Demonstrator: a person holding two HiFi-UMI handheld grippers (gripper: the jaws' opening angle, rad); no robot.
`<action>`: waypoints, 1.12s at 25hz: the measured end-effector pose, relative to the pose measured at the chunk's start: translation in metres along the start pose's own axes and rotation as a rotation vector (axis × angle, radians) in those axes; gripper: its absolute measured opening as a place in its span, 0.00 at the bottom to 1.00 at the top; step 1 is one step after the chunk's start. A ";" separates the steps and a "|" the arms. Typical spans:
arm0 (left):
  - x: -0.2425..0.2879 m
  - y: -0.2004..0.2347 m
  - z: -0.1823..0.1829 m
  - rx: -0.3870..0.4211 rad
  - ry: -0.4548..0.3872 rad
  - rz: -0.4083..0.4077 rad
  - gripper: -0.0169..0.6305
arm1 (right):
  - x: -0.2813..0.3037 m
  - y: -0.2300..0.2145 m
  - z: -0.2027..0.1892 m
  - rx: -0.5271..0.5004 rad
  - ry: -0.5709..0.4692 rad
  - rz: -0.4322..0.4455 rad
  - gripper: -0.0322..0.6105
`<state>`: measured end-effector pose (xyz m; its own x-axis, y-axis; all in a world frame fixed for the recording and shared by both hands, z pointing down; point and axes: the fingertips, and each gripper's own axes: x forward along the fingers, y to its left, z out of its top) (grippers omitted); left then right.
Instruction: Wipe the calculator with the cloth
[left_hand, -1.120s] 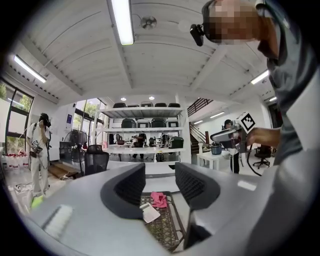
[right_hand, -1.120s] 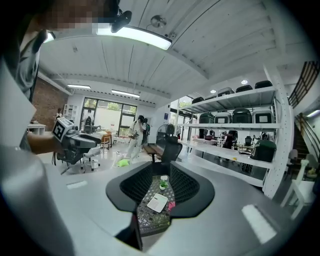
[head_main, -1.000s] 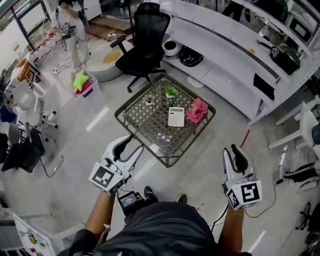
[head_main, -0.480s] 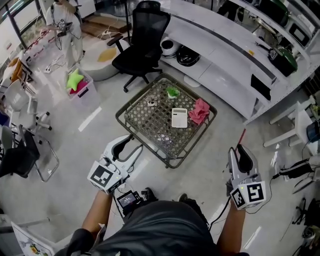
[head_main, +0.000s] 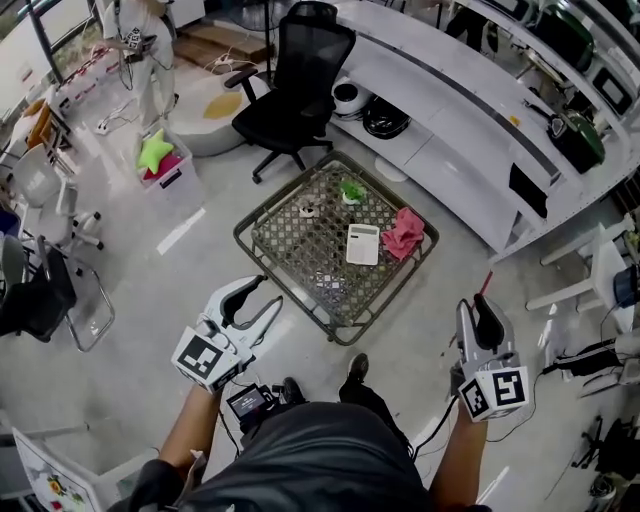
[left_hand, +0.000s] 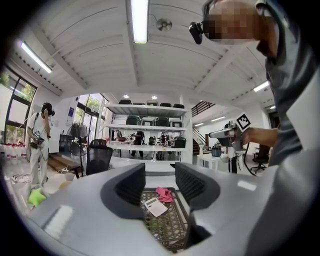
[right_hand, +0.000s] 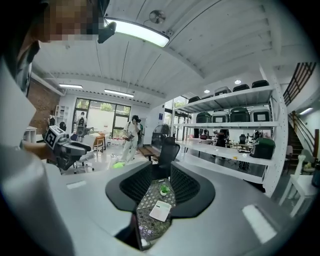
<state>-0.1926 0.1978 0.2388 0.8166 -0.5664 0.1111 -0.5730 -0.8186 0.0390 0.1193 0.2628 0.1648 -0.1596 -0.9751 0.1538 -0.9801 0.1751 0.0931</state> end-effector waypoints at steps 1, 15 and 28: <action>0.003 0.002 0.000 0.007 0.000 0.012 0.33 | 0.006 -0.004 -0.001 0.002 -0.006 0.012 0.20; 0.067 -0.014 0.021 0.022 0.018 0.208 0.33 | 0.096 -0.081 -0.012 0.035 -0.026 0.231 0.19; 0.110 -0.035 0.021 0.020 0.057 0.365 0.33 | 0.141 -0.130 -0.032 0.058 -0.045 0.393 0.20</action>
<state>-0.0810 0.1624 0.2287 0.5529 -0.8160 0.1689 -0.8243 -0.5653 -0.0326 0.2278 0.1071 0.2054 -0.5278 -0.8403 0.1234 -0.8479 0.5297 -0.0199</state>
